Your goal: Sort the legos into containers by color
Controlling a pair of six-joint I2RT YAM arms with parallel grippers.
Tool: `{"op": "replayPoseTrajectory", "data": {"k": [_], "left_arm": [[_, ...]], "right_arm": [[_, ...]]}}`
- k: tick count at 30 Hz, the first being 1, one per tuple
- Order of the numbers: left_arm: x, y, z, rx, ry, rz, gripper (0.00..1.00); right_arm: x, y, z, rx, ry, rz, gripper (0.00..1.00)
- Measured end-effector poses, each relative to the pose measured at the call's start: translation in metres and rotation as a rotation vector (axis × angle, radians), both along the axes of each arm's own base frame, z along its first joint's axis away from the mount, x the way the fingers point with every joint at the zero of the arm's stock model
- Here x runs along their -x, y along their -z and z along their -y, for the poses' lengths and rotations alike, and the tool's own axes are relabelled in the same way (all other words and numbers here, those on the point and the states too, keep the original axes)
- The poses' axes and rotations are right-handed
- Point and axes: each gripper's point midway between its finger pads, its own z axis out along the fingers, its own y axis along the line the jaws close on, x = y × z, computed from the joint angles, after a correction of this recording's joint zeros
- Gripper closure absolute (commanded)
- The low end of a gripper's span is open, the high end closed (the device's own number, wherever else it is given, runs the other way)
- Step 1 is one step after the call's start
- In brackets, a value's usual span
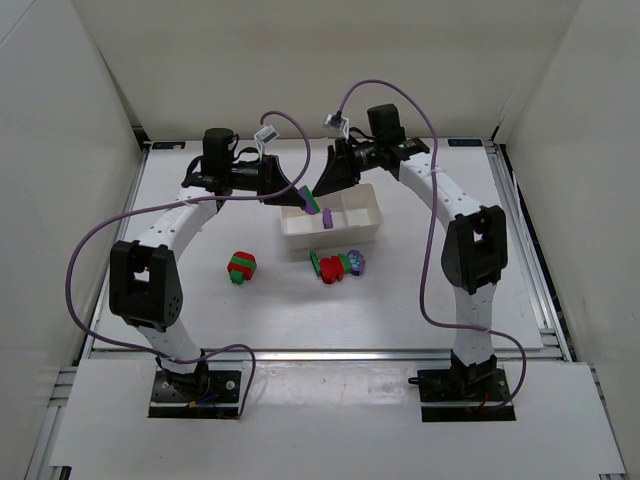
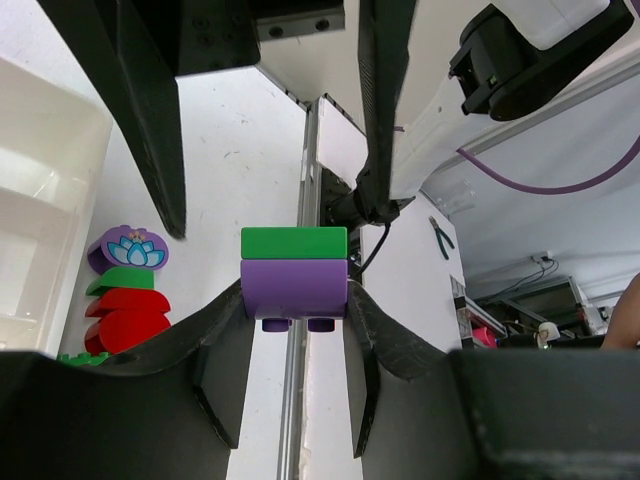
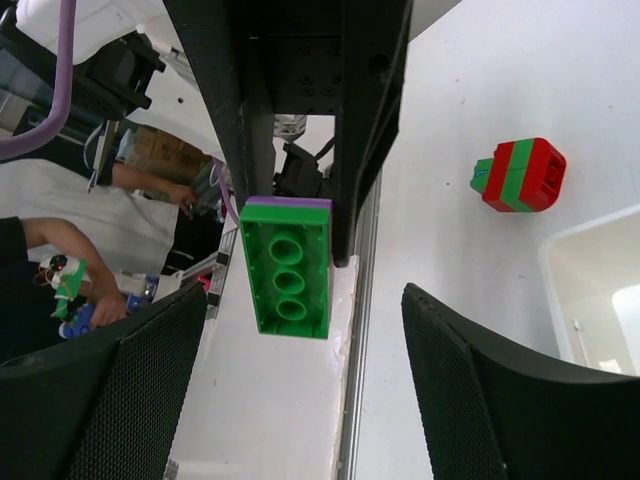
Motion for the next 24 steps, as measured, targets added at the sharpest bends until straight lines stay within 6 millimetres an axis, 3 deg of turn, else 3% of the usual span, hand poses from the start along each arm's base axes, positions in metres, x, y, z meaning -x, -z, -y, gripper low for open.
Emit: {"op": "replayPoseTrajectory", "data": {"k": [6,13,16,21,24], "left_arm": [[-0.001,0.0,0.0,-0.001,0.001,0.001,0.9],[-0.002,-0.002,0.0,0.0,0.001,0.008,0.9],[-0.002,-0.001,0.0,0.0,0.002,0.002,0.9],[-0.002,-0.002,0.0,0.001,0.005,-0.001,0.9],[-0.002,-0.002,0.001,0.0,0.006,-0.005,0.9]], "right_arm": [[0.01,0.0,-0.01,0.0,-0.029,0.001,0.2],[0.013,0.0,-0.013,-0.002,-0.038,0.005,0.56],[0.015,0.0,-0.014,-0.005,-0.045,0.007,0.67],[0.015,-0.001,-0.014,-0.008,-0.049,0.008,0.76],[0.016,-0.001,-0.014,-0.009,-0.05,0.008,0.9]]}}
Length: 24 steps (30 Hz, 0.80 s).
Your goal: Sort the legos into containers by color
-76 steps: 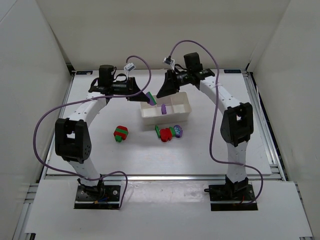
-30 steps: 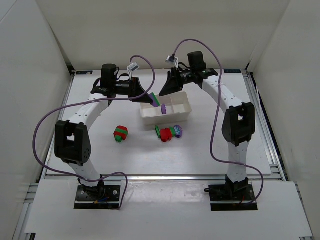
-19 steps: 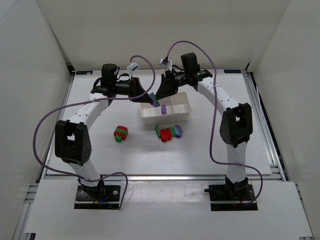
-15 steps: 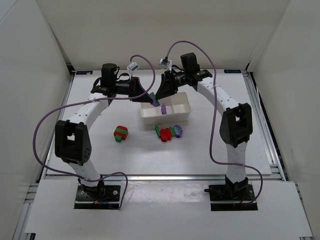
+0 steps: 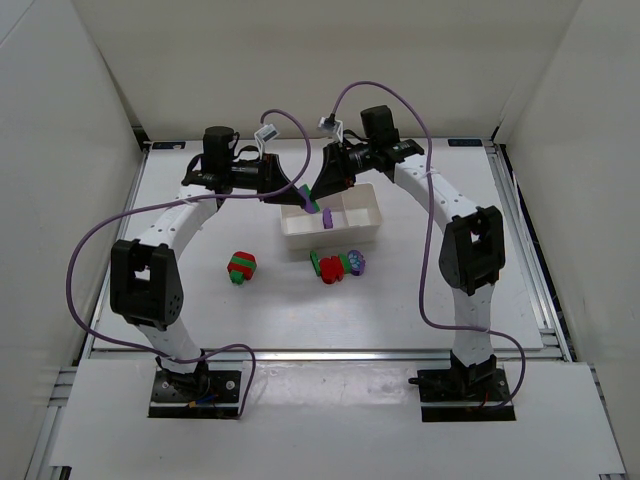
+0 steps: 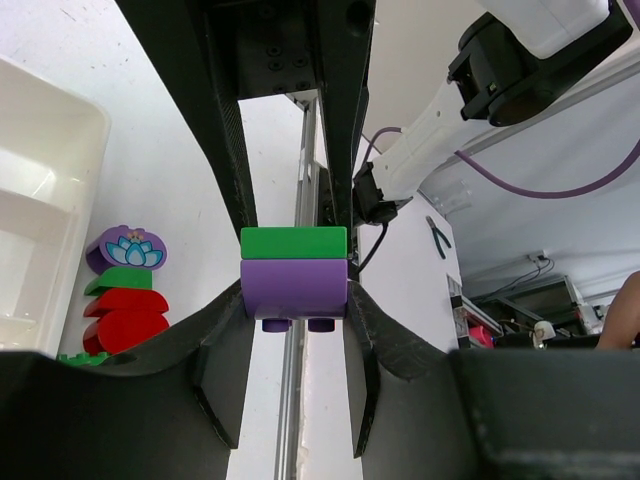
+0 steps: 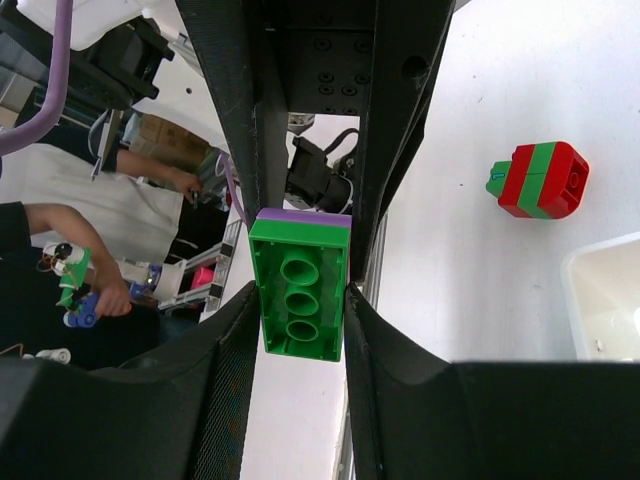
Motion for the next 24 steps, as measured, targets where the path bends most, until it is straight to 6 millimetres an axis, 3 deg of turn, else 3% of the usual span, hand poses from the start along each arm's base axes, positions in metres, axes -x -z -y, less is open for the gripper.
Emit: {"op": "replayPoseTrajectory", "data": {"k": [1,4,14,21,24], "left_arm": [[0.0,0.0,0.0,0.0,0.0,-0.002,0.9],[0.0,0.001,0.0,-0.002,0.0,0.0,0.9],[0.012,0.013,-0.004,-0.034,-0.032,0.026,0.9],[0.037,0.035,-0.013,-0.066,-0.026,-0.065,0.9],[0.037,0.039,-0.025,-0.081,-0.065,-0.087,0.9]], "right_arm": [[0.0,0.0,0.0,0.0,0.0,0.0,0.96],[0.0,0.0,0.0,0.0,0.001,0.002,1.0],[-0.006,0.002,0.007,0.012,0.025,-0.018,1.0],[-0.044,0.002,0.043,0.014,0.141,-0.013,1.0],[-0.049,0.003,0.045,0.024,0.163,-0.005,1.0]]}}
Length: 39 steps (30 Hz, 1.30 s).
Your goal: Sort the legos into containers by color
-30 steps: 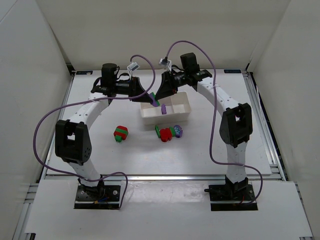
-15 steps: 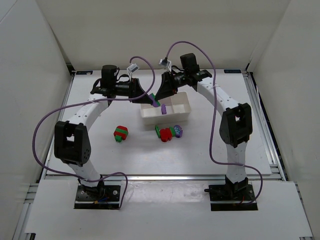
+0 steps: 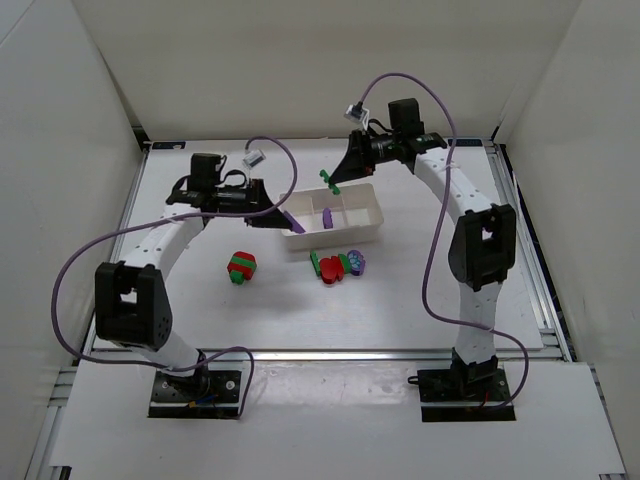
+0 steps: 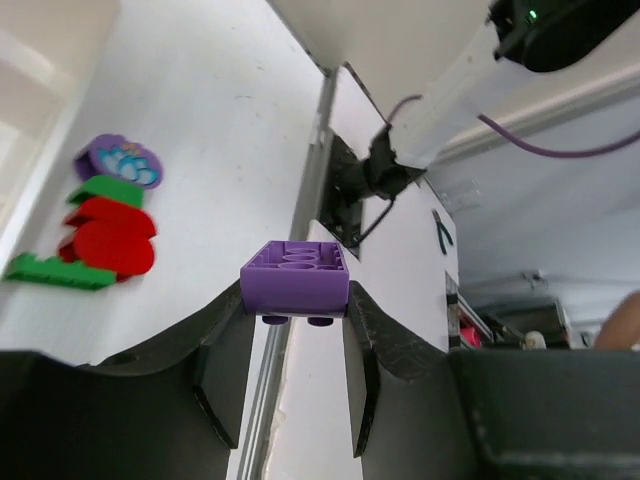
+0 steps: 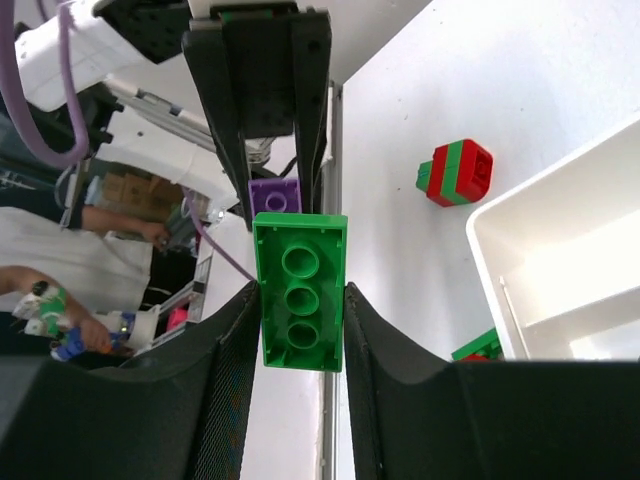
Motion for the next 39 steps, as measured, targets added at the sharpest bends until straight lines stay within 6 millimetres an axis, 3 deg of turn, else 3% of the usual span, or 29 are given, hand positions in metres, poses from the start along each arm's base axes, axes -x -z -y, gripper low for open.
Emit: {"op": "replayPoseTrajectory", "data": {"k": [5,9,13,20,23,26,29,33,39], "left_arm": [[-0.019,-0.012,-0.04,-0.067,-0.209,0.07,0.9],[-0.04,-0.031,-0.083,-0.163,-0.449,0.167,0.9],[-0.054,-0.038,-0.108,-0.274,-0.616,0.229,0.9],[-0.064,-0.027,-0.131,-0.402,-0.747,0.229,0.9],[-0.066,-0.025,-0.134,-0.419,-0.761,0.228,0.9],[-0.066,-0.024,-0.136,-0.427,-0.767,0.228,0.9],[-0.067,-0.023,-0.136,-0.429,-0.766,0.227,0.9],[-0.072,-0.017,-0.133,-0.426,-0.754,0.21,0.9],[-0.085,0.0,-0.107,-0.408,-0.692,0.18,0.9]], "right_arm": [[0.003,0.002,-0.026,0.048,0.024,0.049,1.0],[0.0,0.018,-0.059,0.142,0.091,0.073,1.0],[-0.007,0.055,-0.081,0.288,0.197,0.053,1.0],[-0.03,0.123,-0.084,0.533,0.373,0.056,1.0],[-0.032,0.147,-0.084,0.605,0.402,0.055,0.84],[-0.03,0.163,-0.086,0.646,0.403,0.058,0.53],[-0.027,0.172,-0.088,0.668,0.392,0.057,0.3],[-0.025,0.174,-0.088,0.673,0.379,0.085,0.15],[-0.025,0.159,-0.076,0.688,0.398,0.166,0.14]]}}
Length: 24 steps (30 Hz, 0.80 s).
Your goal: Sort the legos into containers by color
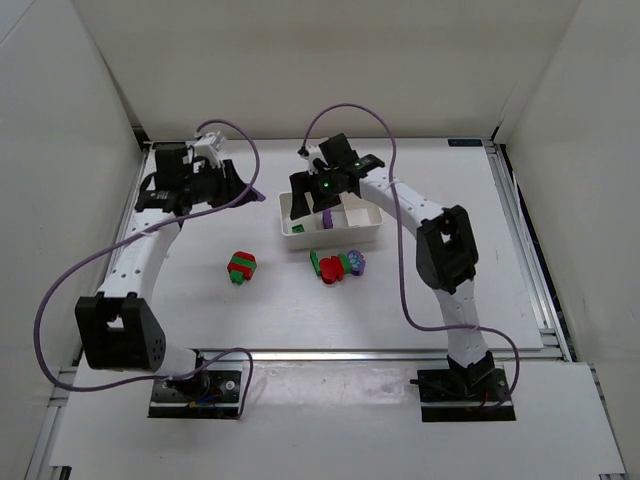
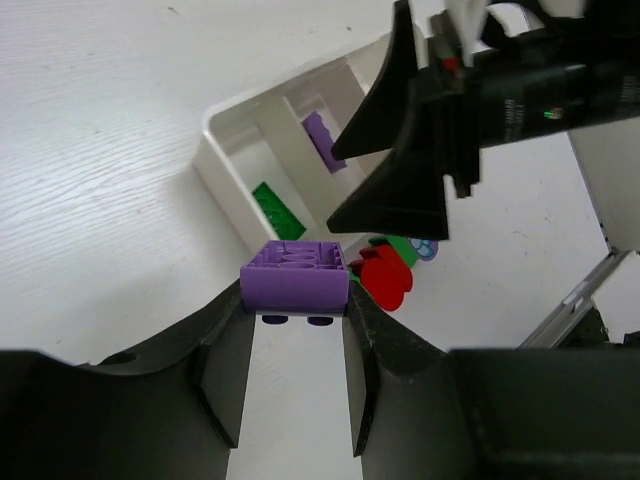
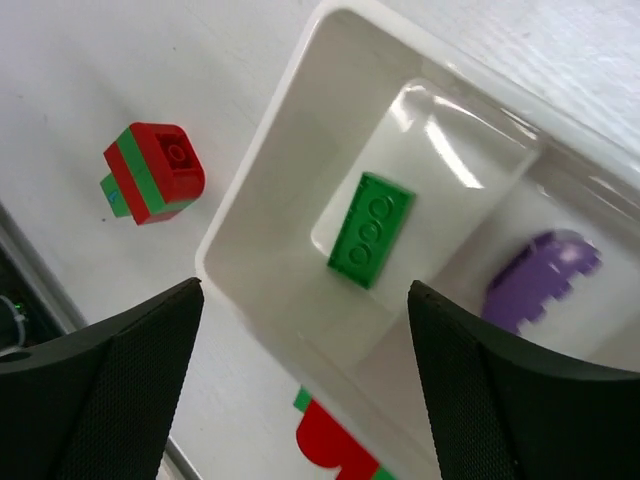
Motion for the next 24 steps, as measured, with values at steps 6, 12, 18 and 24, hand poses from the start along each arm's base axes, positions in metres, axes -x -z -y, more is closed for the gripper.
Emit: {"op": "replayPoseTrajectory", "data": {"k": [6,12,18,24], "left_arm": [[-0.027,0.013,0.066,0.013,0.147,-0.022,0.9],[-0.056,0.036,0.138,-0.04,0.281,-0.03,0.9],[-0.068,0.084,0.181,-0.151,0.36,-0.082,0.9],[-0.069,0.129,0.181,-0.288,0.361,-0.169,0.87]], "right_arm": [[0.01,-0.089,0.058,-0.012,0.061,0.214,0.13],[0.004,-0.16,0.167,-0.016,0.248,0.424,0.13],[0.008,-0.115,0.232,0.08,0.359,0.333,0.13],[0.013,-0.091,0.26,0.114,0.405,0.253,0.13]]}}
